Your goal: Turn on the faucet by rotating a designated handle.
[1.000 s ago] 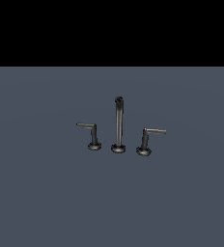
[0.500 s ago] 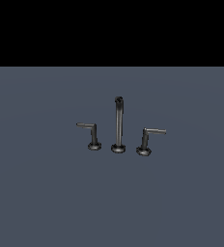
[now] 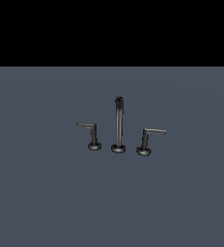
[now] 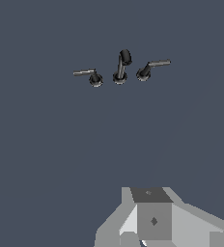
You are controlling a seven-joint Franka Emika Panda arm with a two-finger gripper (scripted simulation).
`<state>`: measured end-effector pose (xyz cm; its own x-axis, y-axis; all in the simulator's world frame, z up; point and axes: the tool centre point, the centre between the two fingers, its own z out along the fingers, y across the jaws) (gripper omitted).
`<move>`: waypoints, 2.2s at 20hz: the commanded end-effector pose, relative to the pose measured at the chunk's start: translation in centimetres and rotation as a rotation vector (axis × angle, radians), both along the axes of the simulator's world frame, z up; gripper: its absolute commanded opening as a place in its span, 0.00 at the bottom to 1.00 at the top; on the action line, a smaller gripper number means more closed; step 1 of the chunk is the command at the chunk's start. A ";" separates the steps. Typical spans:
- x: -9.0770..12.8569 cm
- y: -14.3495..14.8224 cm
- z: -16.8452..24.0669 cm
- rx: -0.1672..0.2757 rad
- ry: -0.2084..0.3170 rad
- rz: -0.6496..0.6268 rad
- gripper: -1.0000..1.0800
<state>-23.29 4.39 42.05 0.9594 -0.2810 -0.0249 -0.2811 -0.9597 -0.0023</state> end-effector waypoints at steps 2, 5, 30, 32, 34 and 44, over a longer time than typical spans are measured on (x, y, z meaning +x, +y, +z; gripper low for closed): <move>0.9 1.2 -1.7 -0.001 0.000 -0.078 0.00; 1.7 2.2 -3.2 -0.001 -0.001 -0.145 0.00; 10.9 7.9 -15.3 -0.003 -0.003 -0.686 0.00; 11.7 8.1 -16.2 -0.003 -0.003 -0.726 0.00; 12.4 8.3 -17.0 -0.003 -0.003 -0.765 0.00; 16.3 8.6 -21.2 -0.006 -0.005 -0.953 0.00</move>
